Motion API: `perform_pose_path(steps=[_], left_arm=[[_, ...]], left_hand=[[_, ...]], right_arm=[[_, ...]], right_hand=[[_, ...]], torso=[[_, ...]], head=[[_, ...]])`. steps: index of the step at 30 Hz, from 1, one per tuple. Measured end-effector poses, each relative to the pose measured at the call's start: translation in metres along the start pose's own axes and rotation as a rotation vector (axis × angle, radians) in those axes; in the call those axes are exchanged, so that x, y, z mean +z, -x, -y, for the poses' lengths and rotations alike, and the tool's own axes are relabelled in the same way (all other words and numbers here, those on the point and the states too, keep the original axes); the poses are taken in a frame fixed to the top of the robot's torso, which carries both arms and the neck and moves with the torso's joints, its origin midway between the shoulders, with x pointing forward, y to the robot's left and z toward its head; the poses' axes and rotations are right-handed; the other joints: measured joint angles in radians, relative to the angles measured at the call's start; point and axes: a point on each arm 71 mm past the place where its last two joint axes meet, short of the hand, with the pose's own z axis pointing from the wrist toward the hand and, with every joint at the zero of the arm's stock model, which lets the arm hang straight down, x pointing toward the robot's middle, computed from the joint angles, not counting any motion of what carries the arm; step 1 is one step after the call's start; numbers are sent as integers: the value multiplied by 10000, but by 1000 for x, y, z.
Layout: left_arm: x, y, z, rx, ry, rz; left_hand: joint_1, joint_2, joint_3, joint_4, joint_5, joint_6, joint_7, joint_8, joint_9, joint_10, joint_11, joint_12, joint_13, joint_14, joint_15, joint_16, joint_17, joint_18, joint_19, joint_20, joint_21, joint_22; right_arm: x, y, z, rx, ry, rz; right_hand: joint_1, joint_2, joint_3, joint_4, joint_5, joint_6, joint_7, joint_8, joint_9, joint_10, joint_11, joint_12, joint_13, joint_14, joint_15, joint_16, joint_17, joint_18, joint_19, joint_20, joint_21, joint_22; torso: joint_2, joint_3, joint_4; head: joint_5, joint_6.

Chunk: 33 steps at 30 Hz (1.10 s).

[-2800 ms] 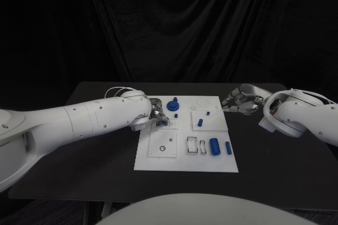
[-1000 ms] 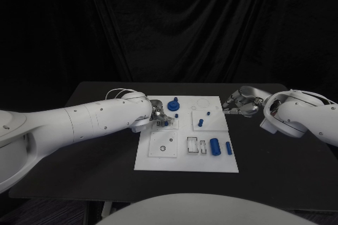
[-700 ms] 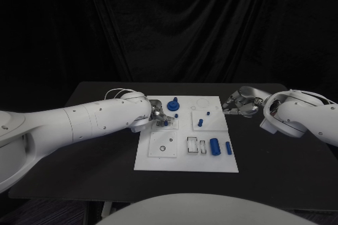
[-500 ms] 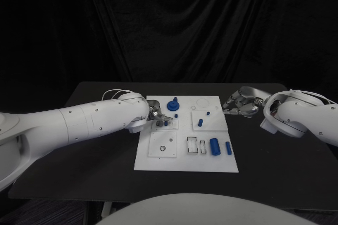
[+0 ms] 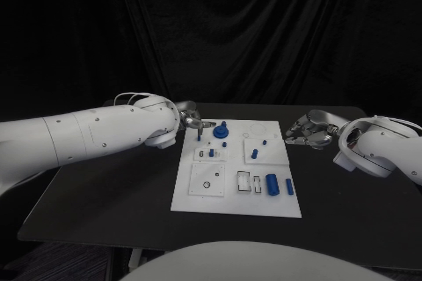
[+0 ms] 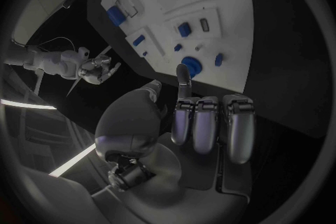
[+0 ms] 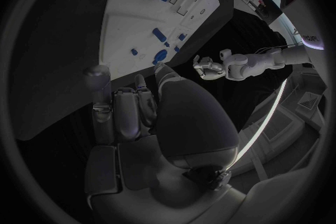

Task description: Assemble the parts on the task board

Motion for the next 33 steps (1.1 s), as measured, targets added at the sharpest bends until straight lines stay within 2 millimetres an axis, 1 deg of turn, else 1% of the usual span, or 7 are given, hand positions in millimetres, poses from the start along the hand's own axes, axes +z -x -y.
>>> perform_pose_path(steps=[1,3,5,8,13,23,33], left_arm=[[-2,8,2,-6,-115,196],[-5,18,3,-2,-241,411],[-6,27,4,24,-322,576],[-5,35,3,104,-272,646],[4,40,-2,371,141,268],[29,32,-7,841,943,-738],[45,18,-13,968,1448,-1268]], left_hand=[[56,150,-179,-45,42,-51,-50,25,213,11,50,0,0,-7,109,0,0,0,8,131,0,0],[162,286,-329,9,237,-67,-67,25,407,-5,99,0,0,-11,113,0,0,0,14,290,0,0],[451,359,-378,46,489,-67,-67,25,564,-5,99,0,0,-11,113,0,0,0,36,378,0,0],[769,397,-406,18,549,-67,-67,9,670,-5,99,0,0,-11,113,0,0,0,10,474,0,0],[830,449,-588,56,74,-178,-26,-242,724,6,150,0,0,-25,161,0,0,0,9,586,0,0],[1252,474,-685,-41,17,-309,106,-572,724,-15,233,0,0,-5,249,0,0,0,14,721,0,0],[1343,461,-737,-92,-136,-357,151,-689,718,15,262,0,0,-8,251,0,0,1,10,725,0,0]], right_arm=[[0,0,0,2,7,8],[0,0,-1,5,15,17],[0,0,-1,6,24,22],[1,-1,-2,4,42,19],[3,-2,-5,-9,105,-8],[2,-1,-4,0,157,91],[1,0,-4,11,203,134]], right_hand=[[0,0,0,0,46,0,0,11,-9,0,0,0,0,0,0,0,9,-1,0,0,0,0],[0,0,0,0,103,0,0,38,-12,0,0,0,0,0,0,0,18,0,0,0,0,0],[0,0,0,0,103,0,0,38,-13,0,0,0,0,0,0,0,18,0,0,0,0,0],[0,0,0,0,156,0,0,38,-19,0,0,0,0,0,0,0,17,0,0,0,0,0],[0,-1,0,0,220,0,0,38,-26,0,0,0,0,0,0,0,17,-1,0,0,0,0],[0,-1,29,-29,336,0,0,38,-51,0,0,0,0,0,0,1,71,0,0,0,61,-1],[0,-1,29,-29,383,0,0,38,-50,0,0,0,0,0,0,1,71,1,0,0,61,-1]], torso=[[0,0,0],[1,4,-6],[5,12,-18],[23,19,-18],[63,24,-11],[128,62,-19],[235,39,-44]], head=[[15,1],[63,1],[102,1],[89,1],[75,1],[29,1],[124,1]])
